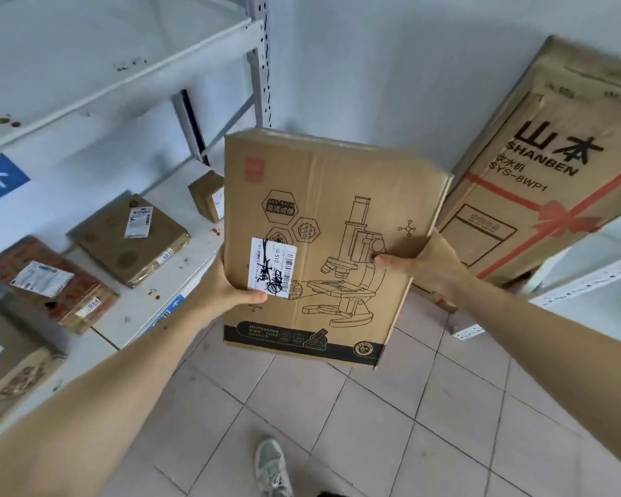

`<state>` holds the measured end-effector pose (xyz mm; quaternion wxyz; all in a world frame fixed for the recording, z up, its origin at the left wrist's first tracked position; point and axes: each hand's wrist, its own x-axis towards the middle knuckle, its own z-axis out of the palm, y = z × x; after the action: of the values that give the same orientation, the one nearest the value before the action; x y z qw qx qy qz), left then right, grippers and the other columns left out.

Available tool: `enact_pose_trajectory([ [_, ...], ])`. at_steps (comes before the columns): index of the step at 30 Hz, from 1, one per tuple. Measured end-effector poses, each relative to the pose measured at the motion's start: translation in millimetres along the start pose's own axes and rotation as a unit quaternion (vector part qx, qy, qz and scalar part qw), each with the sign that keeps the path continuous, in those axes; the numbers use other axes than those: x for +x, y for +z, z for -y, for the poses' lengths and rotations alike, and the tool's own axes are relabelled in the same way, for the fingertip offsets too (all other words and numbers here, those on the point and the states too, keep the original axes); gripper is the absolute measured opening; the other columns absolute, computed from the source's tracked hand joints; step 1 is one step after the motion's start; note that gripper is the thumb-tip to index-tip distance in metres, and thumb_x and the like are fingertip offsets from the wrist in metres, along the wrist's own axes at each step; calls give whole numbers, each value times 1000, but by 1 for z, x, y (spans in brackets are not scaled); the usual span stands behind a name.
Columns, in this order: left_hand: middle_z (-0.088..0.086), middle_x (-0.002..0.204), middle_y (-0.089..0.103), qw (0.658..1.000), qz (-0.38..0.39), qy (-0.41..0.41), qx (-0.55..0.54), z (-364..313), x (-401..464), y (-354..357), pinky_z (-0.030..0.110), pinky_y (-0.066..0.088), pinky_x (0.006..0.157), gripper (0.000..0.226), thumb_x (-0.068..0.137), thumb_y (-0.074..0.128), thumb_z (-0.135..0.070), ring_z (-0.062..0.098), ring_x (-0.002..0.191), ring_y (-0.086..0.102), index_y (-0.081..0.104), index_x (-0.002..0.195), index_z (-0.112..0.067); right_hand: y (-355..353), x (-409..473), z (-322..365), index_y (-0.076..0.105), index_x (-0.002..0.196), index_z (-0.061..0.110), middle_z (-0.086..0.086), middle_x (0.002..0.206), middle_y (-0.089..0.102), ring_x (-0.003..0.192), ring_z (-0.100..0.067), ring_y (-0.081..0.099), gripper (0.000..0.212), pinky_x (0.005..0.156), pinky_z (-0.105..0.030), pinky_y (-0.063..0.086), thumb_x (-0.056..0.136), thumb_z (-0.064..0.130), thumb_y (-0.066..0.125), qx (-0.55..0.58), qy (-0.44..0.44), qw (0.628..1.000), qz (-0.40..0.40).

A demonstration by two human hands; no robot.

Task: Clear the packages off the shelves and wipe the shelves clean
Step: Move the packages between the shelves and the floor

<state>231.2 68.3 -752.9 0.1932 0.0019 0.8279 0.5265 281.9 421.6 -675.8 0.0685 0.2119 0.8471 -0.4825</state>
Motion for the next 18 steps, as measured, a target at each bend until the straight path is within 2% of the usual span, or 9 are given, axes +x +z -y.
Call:
enact_pose_trajectory([
  [2,-15,121,62,1000,1,-17,4,19,12,20,46,46,104,105,44,98,-23,13,117,55,41,128,-47,11,20,-25,48,134,22,8,119,64,112,-14,57,91,98,-31,46,57,38,95,1,20,1000,18],
  [3,-14,120,62,1000,1,-24,-4,29,18,30,42,47,101,104,46,98,-19,12,114,55,41,130,-43,17,32,-40,50,133,22,8,118,65,113,-15,58,91,99,-32,47,56,39,95,-1,26,999,26],
  [6,-9,113,62,999,-10,-50,-14,65,36,64,17,48,84,98,55,93,-2,3,98,55,41,136,-17,40,72,-85,52,130,24,8,116,67,113,-16,59,94,102,-40,49,50,44,96,-11,49,998,43],
  [7,-12,109,61,998,-16,-63,-23,85,44,78,18,48,85,97,54,93,-1,0,94,54,41,134,-16,49,87,-102,53,130,24,8,116,67,112,-16,59,94,102,-40,50,49,45,97,-14,59,997,50],
  [9,-16,106,62,994,-21,-98,-40,128,60,103,32,50,94,100,46,95,-7,0,97,56,43,129,-25,69,114,-142,57,124,22,7,112,68,108,-15,62,101,99,-40,52,38,57,95,-27,71,994,73],
  [11,-10,109,67,990,-23,-126,-58,170,73,127,40,51,94,106,37,99,-18,9,104,60,43,127,-31,87,141,-185,62,118,19,5,108,71,102,-13,67,107,96,-40,55,28,69,92,-41,74,992,96],
  [13,-7,113,68,987,-30,-141,-65,214,88,153,44,53,93,112,36,100,-21,15,107,62,43,131,-29,111,171,-236,65,116,16,7,102,74,99,-12,70,110,93,-38,56,25,72,91,-37,70,989,125],
  [15,-5,113,70,986,-34,-148,-66,257,104,178,46,57,87,113,36,99,-23,19,105,66,42,133,-30,136,196,-282,67,115,17,10,98,75,98,-10,70,109,93,-36,56,25,75,89,-45,73,987,139],
  [18,-3,107,73,985,-49,-154,-64,315,130,209,42,60,81,113,36,99,-18,21,95,71,42,133,-29,169,224,-335,70,110,17,13,91,76,91,-5,70,103,88,-32,55,26,74,87,-52,67,985,150],
])
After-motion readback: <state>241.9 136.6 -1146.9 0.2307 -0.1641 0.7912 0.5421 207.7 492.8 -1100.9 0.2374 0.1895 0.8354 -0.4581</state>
